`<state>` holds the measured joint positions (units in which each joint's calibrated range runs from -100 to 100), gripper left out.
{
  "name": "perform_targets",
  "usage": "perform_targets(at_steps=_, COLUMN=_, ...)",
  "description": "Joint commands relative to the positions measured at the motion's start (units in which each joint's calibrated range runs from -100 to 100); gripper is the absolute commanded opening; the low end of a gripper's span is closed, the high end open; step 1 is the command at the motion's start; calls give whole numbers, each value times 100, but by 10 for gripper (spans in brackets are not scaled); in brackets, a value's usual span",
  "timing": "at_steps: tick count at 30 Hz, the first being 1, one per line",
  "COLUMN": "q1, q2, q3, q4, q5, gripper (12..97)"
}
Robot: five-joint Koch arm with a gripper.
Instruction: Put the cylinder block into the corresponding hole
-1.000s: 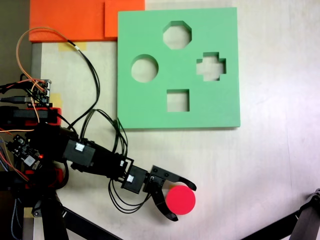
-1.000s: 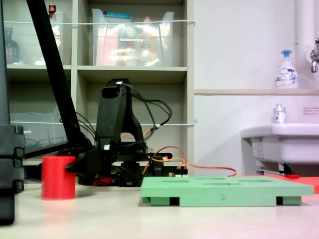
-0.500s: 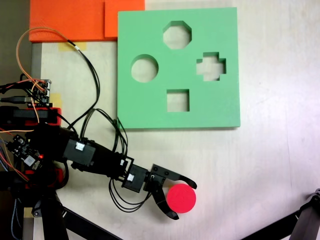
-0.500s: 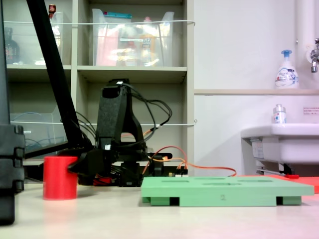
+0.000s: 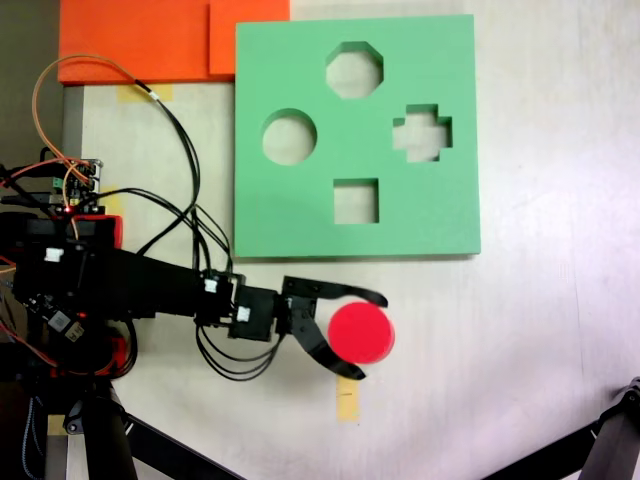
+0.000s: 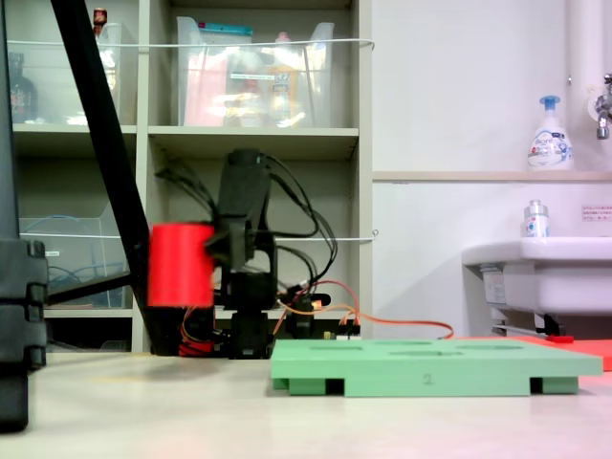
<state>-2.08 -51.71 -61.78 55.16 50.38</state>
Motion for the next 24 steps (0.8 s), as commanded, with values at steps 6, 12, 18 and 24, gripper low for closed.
perform_targets(at_steps=6, q1=1255, q2=-849, q3=456, q4=-100, q5=-68, gripper=384)
perform_targets(at_steps=12, q1=2154, q2=-1128, q3=196, q4=-437, q5=-254, gripper=384)
perform_targets(at_steps=18, q1=2618, q2=-1198, q3=27, q4=-822, q5=-254, gripper=384)
perform_targets(at_steps=24, q1=2794, q2=-1212, q3=-322, q4=-861, q5=-254, gripper=384)
